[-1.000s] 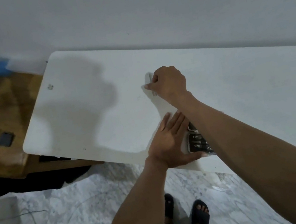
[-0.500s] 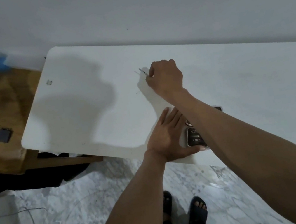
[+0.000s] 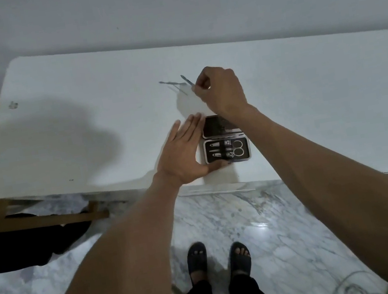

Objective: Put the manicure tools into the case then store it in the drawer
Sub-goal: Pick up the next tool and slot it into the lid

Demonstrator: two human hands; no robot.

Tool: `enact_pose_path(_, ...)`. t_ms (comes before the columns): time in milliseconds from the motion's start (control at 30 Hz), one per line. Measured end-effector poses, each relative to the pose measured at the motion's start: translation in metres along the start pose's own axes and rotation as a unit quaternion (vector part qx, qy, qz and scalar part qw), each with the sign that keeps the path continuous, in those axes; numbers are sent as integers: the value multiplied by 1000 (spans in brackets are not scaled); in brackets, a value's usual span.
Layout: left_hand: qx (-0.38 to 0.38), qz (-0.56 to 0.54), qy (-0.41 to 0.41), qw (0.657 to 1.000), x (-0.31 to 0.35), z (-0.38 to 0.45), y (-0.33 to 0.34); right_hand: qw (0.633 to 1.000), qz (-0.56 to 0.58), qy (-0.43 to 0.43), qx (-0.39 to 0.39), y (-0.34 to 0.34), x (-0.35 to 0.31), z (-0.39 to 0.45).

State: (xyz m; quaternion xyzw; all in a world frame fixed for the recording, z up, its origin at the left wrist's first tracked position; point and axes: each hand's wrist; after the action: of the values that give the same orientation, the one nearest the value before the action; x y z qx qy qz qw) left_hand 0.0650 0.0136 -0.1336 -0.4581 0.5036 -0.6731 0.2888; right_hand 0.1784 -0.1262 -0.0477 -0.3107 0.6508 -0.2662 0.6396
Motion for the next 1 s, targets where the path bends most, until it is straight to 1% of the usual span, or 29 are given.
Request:
enact_pose_path(67, 12, -2, 7, 1000, -1, -1, 2, 1000, -2, 13, -6, -10, 14, -14)
enact_pose_path(267, 1, -4, -5, 1000, 3, -3, -1, 996, -55, 51, -38, -34, 52, -60)
enact_pose_path(500, 4, 10, -6, 1000, 5, -3, -1, 994, -92, 52, -33, -39, 77, -98)
enact_pose_path(600, 1, 4, -9, 1000, 6, -3, -2, 993, -106, 58, -15, -40, 83, -104)
enact_pose_path(767, 2, 3, -12, 1000, 6, -3, -2, 988, -151, 34, 16, -42, 86, -100)
enact_pose_path(867, -2, 1, -14, 1000, 6, -4, -2, 983, -184, 22, 11, -41, 85, -95)
enact_pose_path(1000, -3, -1, -15, 1000, 6, -3, -3, 981, -194, 21, 2, -38, 84, -92)
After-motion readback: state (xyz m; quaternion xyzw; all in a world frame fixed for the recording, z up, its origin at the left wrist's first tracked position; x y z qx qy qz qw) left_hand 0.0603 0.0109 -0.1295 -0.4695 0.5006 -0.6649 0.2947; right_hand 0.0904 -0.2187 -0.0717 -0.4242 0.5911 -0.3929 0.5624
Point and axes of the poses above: each hand's wrist, its own z-axis towards the middle knuckle, its own y-axis out of the palm, x = y × z, and after that the axes turned 3 degrees about y, right-handed
